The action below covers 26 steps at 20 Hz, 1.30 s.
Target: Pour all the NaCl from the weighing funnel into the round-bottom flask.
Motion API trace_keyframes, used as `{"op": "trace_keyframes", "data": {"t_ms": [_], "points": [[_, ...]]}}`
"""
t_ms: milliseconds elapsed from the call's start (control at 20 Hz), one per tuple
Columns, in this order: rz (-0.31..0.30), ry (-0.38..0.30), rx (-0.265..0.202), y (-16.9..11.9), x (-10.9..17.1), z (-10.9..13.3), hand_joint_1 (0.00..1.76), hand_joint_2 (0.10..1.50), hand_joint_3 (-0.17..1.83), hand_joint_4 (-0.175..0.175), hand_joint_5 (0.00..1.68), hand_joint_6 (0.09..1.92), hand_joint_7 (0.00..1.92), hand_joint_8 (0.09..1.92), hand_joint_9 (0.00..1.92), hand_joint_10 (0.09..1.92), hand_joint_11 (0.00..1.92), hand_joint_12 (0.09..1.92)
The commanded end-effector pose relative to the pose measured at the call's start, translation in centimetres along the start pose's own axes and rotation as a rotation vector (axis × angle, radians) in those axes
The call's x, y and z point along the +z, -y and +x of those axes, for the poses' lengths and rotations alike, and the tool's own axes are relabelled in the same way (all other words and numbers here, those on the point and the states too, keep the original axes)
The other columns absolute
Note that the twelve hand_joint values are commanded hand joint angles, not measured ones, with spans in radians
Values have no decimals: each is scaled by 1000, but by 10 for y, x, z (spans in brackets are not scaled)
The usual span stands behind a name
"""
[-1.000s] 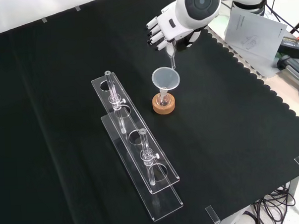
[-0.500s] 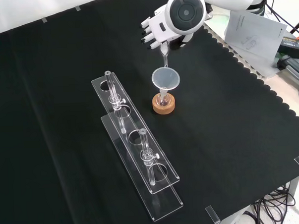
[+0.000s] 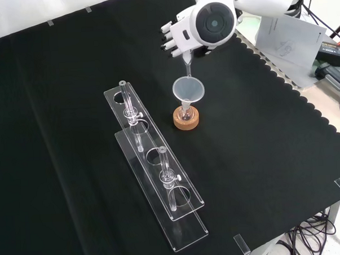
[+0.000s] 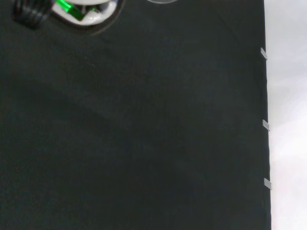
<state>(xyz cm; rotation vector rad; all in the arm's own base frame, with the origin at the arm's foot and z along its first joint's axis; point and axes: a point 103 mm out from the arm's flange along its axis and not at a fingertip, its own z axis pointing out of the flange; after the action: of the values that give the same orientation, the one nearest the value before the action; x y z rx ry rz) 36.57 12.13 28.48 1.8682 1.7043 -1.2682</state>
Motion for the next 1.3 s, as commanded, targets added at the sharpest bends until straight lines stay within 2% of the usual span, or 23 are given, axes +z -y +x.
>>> {"op": "trace_keyframes", "data": {"t_ms": [50, 1300], "points": [[-3, 31, 7, -1, -4, 3, 1089, 746, 575, 175, 1152, 852, 598, 694, 935, 382, 819, 1043], [24, 166, 29, -5, -12, 4, 1089, 743, 581, 175, 1152, 855, 595, 691, 933, 373, 793, 1046]]}}
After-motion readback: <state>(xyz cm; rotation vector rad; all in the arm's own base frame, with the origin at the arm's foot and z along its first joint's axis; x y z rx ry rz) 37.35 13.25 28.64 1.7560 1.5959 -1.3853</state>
